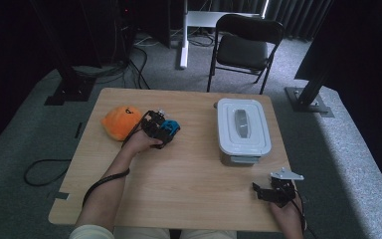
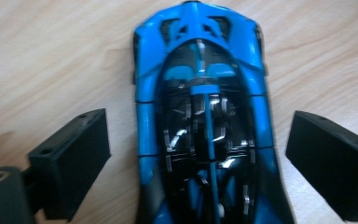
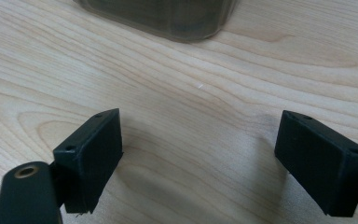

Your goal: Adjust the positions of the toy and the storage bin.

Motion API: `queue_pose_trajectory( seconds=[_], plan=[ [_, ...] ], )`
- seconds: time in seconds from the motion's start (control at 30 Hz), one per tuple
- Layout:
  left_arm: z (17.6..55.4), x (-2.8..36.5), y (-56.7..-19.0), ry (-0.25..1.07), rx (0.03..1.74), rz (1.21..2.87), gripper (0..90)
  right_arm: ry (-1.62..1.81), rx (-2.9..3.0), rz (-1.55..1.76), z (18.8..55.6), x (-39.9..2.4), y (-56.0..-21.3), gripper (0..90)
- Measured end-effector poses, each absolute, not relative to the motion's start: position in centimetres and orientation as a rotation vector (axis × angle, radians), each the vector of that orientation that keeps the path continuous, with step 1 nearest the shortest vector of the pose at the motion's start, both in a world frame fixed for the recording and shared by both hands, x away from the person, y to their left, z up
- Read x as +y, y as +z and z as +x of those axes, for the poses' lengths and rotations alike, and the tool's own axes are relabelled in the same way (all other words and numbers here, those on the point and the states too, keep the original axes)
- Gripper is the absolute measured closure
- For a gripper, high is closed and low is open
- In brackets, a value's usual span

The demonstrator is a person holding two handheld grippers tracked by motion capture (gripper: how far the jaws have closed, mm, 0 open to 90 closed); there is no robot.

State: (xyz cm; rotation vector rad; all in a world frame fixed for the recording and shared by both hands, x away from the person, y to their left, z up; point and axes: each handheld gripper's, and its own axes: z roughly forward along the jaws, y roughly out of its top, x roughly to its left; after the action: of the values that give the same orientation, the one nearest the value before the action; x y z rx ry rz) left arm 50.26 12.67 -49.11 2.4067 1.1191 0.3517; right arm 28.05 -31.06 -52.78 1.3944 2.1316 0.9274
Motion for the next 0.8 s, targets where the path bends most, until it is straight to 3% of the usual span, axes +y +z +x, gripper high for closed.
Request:
queue_pose_trajectory(
  seconds=[0.63,0.67,0.8],
  plan=[
    [50.4,12.2,-50.2,0.335,1.15,2.413,8.3,0.927,2.127,1.4,28.1,-31.1,-52.8,14.8],
    [50.3,12.2,-50.2,0.325,1.139,2.413,13.3,0.926,2.126,1.4,28.1,-31.1,-52.8,14.8],
    [50.4,12.1,-50.1,0.322,1.151,2.405,15.3,0.927,2.124,1.401,28.1,-31.1,-52.8,14.8]
  ],
)
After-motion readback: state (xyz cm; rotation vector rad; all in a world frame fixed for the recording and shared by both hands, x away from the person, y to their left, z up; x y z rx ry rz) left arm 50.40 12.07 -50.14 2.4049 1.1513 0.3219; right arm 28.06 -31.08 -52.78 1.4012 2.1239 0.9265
